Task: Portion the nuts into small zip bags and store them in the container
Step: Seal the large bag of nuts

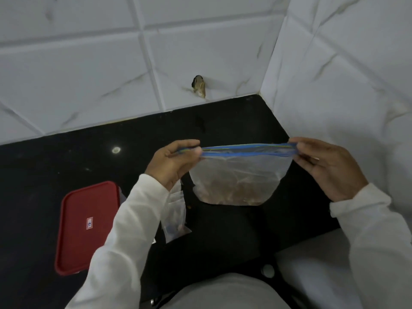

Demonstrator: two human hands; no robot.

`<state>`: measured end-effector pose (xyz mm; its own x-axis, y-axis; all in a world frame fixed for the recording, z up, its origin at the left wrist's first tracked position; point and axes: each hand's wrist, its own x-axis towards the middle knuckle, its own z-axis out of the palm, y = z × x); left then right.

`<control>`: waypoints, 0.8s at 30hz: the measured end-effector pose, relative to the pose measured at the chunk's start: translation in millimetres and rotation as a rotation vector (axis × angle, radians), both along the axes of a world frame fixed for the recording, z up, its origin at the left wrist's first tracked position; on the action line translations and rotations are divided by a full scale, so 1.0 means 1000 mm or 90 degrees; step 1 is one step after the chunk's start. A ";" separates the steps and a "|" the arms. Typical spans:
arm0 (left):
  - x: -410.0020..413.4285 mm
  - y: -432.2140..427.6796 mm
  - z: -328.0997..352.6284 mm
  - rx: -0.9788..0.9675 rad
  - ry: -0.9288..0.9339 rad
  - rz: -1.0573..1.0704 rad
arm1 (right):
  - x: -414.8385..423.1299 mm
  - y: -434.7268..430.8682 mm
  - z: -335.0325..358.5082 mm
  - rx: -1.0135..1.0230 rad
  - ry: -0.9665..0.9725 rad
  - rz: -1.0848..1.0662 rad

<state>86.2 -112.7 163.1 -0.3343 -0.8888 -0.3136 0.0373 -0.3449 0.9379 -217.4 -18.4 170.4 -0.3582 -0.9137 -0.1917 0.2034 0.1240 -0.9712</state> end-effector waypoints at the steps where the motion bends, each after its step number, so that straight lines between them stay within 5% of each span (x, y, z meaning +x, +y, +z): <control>1: 0.003 0.000 -0.005 -0.101 -0.081 -0.019 | -0.002 0.003 -0.003 -0.014 0.050 0.022; 3: 0.003 0.001 -0.011 -0.230 -0.205 -0.028 | -0.003 0.005 -0.011 -0.019 0.251 0.029; 5: -0.002 0.001 -0.012 -0.221 -0.199 0.014 | 0.003 0.002 -0.014 -0.033 0.358 -0.004; 9: -0.001 -0.004 -0.016 -0.289 -0.318 0.042 | 0.006 -0.004 -0.023 -0.048 0.307 -0.050; 12: 0.004 -0.005 -0.013 -0.248 -0.543 -0.064 | 0.011 -0.004 -0.028 -0.010 0.269 -0.046; 15: -0.014 0.002 0.002 -0.469 -0.771 -0.109 | 0.020 -0.002 -0.029 0.000 0.194 -0.023; 17: -0.040 0.008 0.013 -0.539 -0.707 -0.183 | 0.025 -0.003 -0.027 -0.018 0.171 -0.004; 24: -0.114 0.014 0.009 -0.347 -0.448 -0.295 | 0.032 -0.005 -0.026 -0.063 0.290 0.068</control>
